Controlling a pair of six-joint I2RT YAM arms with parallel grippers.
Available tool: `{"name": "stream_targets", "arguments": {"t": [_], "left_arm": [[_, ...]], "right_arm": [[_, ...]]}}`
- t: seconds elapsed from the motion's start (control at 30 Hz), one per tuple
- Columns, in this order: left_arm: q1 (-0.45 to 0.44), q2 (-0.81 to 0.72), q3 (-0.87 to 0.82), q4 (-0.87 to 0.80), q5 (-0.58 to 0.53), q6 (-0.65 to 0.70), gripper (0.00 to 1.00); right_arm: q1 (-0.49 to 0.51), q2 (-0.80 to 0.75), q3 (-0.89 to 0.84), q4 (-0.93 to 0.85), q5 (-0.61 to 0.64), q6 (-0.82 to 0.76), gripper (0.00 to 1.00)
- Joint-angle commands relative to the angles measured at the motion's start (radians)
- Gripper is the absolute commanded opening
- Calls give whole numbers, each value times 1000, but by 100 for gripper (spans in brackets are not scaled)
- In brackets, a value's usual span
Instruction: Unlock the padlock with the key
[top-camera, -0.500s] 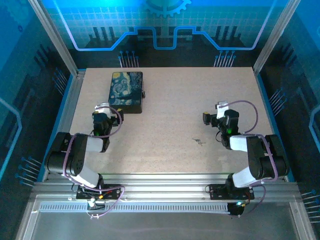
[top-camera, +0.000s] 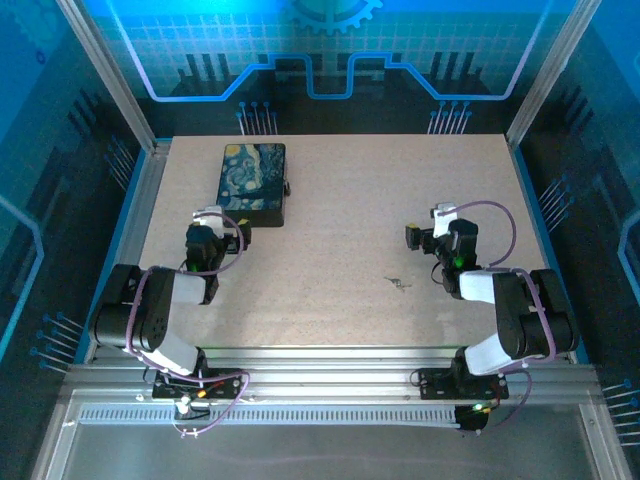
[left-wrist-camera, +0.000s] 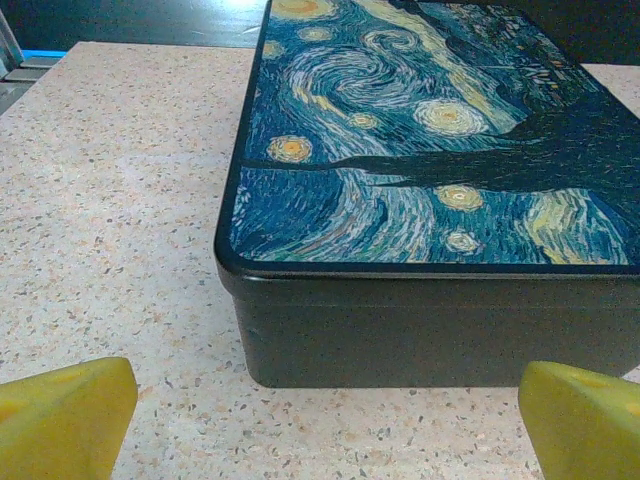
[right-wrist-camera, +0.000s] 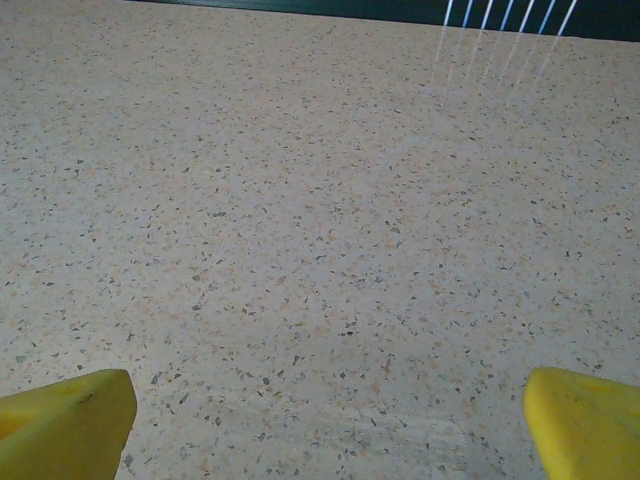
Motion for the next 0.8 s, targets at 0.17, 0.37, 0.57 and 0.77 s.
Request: {"name": "stream_targets", "arguments": {"t": [0.17, 0.37, 0.57, 0.77], "left_arm": [[23, 1, 20, -13, 67, 1, 99], [49, -1, 16, -8, 132, -14, 99], [67, -157, 132, -357, 152, -35, 99], [62, -215, 360, -781, 47, -226, 99]], "right_arm": [[7, 6, 5, 34, 6, -18, 100], [5, 5, 5, 36, 0, -18, 92], [6, -145, 123, -308, -1, -28, 89], [18, -165, 263, -584, -74, 27, 90]]}}
